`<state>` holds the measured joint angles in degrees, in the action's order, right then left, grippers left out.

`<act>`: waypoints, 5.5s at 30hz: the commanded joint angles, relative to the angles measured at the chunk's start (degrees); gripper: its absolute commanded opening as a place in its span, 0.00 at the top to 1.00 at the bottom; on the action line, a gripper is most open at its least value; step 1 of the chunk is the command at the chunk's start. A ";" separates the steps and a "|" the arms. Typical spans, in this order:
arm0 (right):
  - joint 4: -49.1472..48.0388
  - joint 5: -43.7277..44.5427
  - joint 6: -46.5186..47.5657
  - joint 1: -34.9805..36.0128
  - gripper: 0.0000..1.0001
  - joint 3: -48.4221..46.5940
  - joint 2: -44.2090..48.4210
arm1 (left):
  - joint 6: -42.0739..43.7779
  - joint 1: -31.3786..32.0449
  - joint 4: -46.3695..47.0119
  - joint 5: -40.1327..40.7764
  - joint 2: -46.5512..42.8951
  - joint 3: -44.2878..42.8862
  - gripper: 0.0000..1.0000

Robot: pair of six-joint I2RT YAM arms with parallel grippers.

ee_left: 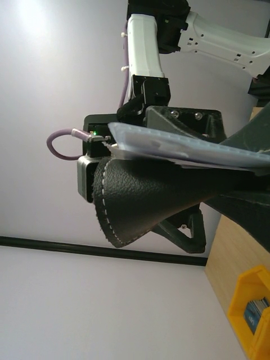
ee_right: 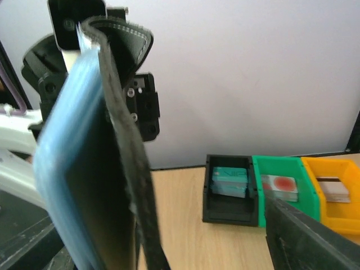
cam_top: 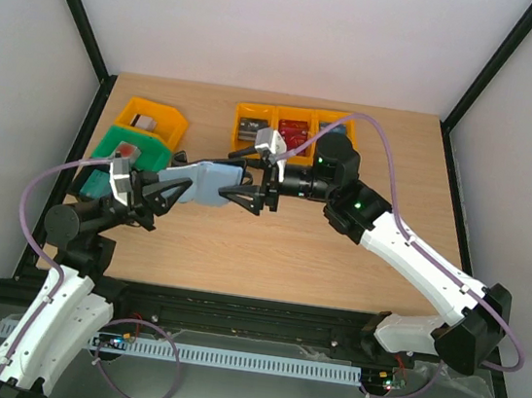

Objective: Take the credit cards out of the card holder

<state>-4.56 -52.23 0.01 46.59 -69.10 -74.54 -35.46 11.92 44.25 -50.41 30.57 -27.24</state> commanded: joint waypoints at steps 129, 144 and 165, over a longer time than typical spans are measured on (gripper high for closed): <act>12.19 12.19 3.79 -0.12 0.52 -8.85 -3.53 | 4.97 -3.66 -1.46 2.39 -1.75 2.85 0.98; 10.75 11.01 5.50 4.37 0.25 -12.71 -8.13 | 4.70 -3.49 -0.76 0.44 -1.56 2.90 0.98; 17.77 24.34 3.64 11.11 0.98 -20.71 -15.48 | 10.27 -3.39 -4.84 8.97 -1.87 4.07 0.08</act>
<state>9.32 -36.51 3.16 54.52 -84.88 -87.83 -28.38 8.49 38.98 -44.12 29.06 -23.38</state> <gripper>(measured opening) 0.078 0.816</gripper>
